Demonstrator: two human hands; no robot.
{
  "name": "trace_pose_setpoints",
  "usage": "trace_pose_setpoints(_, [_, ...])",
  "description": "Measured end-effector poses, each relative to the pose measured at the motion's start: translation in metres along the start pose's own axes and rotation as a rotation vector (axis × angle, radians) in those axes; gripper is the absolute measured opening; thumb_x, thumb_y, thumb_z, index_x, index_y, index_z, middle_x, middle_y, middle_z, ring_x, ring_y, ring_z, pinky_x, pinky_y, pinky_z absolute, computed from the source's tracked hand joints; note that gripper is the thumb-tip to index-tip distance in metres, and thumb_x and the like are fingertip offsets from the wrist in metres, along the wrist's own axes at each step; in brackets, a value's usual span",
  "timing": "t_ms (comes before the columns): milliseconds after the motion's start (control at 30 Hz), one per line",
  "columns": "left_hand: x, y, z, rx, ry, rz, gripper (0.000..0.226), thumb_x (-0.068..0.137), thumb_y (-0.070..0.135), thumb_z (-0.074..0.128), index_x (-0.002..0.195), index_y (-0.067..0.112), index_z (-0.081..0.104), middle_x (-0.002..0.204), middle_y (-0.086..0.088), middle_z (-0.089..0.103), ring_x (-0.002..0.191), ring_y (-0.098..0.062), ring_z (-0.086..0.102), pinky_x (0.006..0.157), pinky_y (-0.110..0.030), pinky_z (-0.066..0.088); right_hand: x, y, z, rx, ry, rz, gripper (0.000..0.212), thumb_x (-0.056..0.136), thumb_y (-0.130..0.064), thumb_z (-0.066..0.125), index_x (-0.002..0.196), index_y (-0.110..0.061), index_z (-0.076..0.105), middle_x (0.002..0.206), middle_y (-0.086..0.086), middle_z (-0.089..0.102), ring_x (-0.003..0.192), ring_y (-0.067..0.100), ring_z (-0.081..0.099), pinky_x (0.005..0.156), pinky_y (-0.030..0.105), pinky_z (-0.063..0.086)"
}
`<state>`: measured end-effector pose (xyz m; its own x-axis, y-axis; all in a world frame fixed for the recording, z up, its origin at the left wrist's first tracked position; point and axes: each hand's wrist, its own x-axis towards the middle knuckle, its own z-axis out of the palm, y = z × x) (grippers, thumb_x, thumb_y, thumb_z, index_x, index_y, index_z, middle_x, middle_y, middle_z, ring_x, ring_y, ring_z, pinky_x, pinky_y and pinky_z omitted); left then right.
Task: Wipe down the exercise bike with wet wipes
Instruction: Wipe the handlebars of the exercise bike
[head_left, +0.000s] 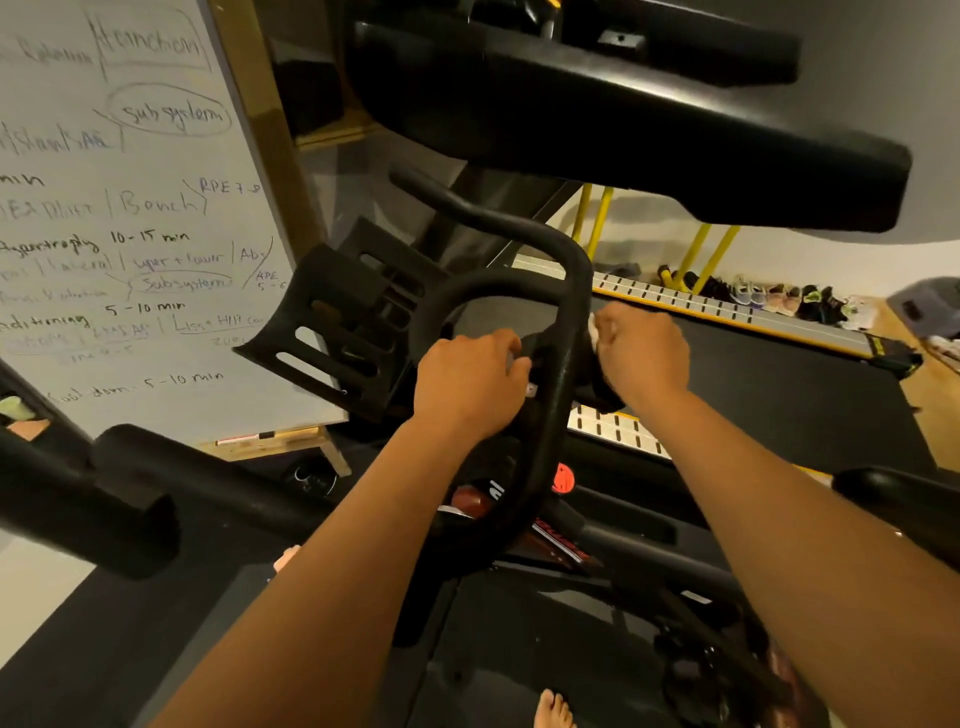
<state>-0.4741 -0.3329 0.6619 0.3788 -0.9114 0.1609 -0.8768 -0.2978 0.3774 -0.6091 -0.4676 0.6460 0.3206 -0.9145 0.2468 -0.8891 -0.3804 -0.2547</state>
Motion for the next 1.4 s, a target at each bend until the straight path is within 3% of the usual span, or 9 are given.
trace_pose_setpoints(100, [0.012,0.009,0.003,-0.026,-0.053,-0.024,0.033,0.102,0.042,0.039,0.126,0.023,0.054,0.101,-0.002,0.066,0.09,-0.02,0.062,0.078,-0.035,0.044,-0.035,0.009,-0.005,0.051,-0.018,-0.101,0.016,0.095,-0.022,0.056,0.108,-0.014,0.063,0.082,0.009,0.061,0.072,0.026,0.054,0.063,0.031,0.04])
trace_pose_setpoints(300, [0.031,0.027,0.005,-0.148,-0.115,-0.057,0.036,0.105,0.037,0.03,0.134,0.027,0.05,0.119,-0.007,0.062,0.108,-0.029,0.058,0.095,-0.049,0.047,-0.033,0.022,-0.015,-0.146,-0.16,-0.277,0.033,0.092,-0.026,0.061,0.122,-0.013,0.051,0.098,0.013,0.066,0.084,0.029,0.06,0.067,0.031,0.036])
trace_pose_setpoints(433, [0.031,0.026,0.004,-0.264,-0.165,-0.01,0.032,0.104,0.034,0.039,0.128,0.029,0.059,0.101,-0.001,0.068,0.089,-0.017,0.063,0.09,-0.044,0.052,0.021,0.012,-0.014,-0.248,-0.183,-0.177,0.026,0.094,-0.024,0.057,0.116,-0.011,0.056,0.102,0.016,0.062,0.089,0.033,0.059,0.067,0.034,0.038])
trace_pose_setpoints(567, [0.03,0.02,0.006,-0.256,-0.187,-0.014,0.036,0.103,0.033,0.043,0.137,0.032,0.055,0.105,-0.003,0.07,0.095,-0.022,0.064,0.093,-0.046,0.051,-0.001,0.008,-0.018,-0.175,-0.158,-0.154,0.024,0.096,-0.02,0.054,0.118,-0.009,0.055,0.101,0.017,0.062,0.086,0.032,0.059,0.067,0.035,0.04])
trace_pose_setpoints(767, [0.032,0.011,0.008,-0.441,-0.16,-0.067,0.029,0.103,0.02,0.047,0.125,0.022,0.065,0.079,0.0,0.069,0.07,-0.008,0.068,0.076,-0.028,0.059,-0.083,0.004,-0.027,0.054,-0.279,-0.401,0.014,0.094,-0.021,0.055,0.107,-0.017,0.058,0.087,0.011,0.065,0.083,0.03,0.064,0.067,0.034,0.047])
trace_pose_setpoints(933, [0.034,0.006,0.004,-0.638,-0.007,-0.19,0.025,0.104,0.016,0.041,0.114,0.014,0.065,0.077,-0.005,0.069,0.054,-0.003,0.063,0.056,-0.009,0.05,-0.01,0.0,-0.041,0.518,0.117,-0.19,0.014,0.098,-0.026,0.053,0.1,-0.017,0.063,0.086,-0.003,0.059,0.074,0.011,0.054,0.057,0.012,0.037])
trace_pose_setpoints(1067, [0.033,0.003,0.007,-0.575,0.049,-0.17,0.025,0.104,0.017,0.041,0.113,0.015,0.064,0.08,-0.002,0.068,0.062,-0.006,0.064,0.061,-0.012,0.051,0.038,-0.017,-0.007,0.34,-0.039,-0.291,0.022,0.099,-0.035,0.049,0.102,-0.018,0.063,0.094,-0.002,0.059,0.087,0.015,0.056,0.07,0.025,0.039])
trace_pose_setpoints(1233, [0.034,0.001,0.006,-0.627,0.152,-0.181,0.028,0.104,0.015,0.039,0.112,0.015,0.065,0.076,-0.002,0.068,0.061,-0.006,0.065,0.065,-0.016,0.053,0.005,-0.011,0.001,0.38,0.024,-0.348,0.019,0.099,-0.023,0.052,0.094,-0.01,0.065,0.084,0.006,0.063,0.074,0.015,0.055,0.066,0.032,0.046])
trace_pose_setpoints(1400, [0.035,-0.001,0.008,-0.624,0.158,-0.134,0.027,0.104,0.015,0.039,0.108,0.013,0.066,0.073,-0.002,0.067,0.056,-0.004,0.061,0.063,-0.016,0.052,-0.103,-0.006,0.005,0.56,0.071,-0.573,0.014,0.092,-0.017,0.06,0.094,-0.008,0.07,0.081,0.003,0.069,0.065,0.005,0.055,0.062,0.018,0.048])
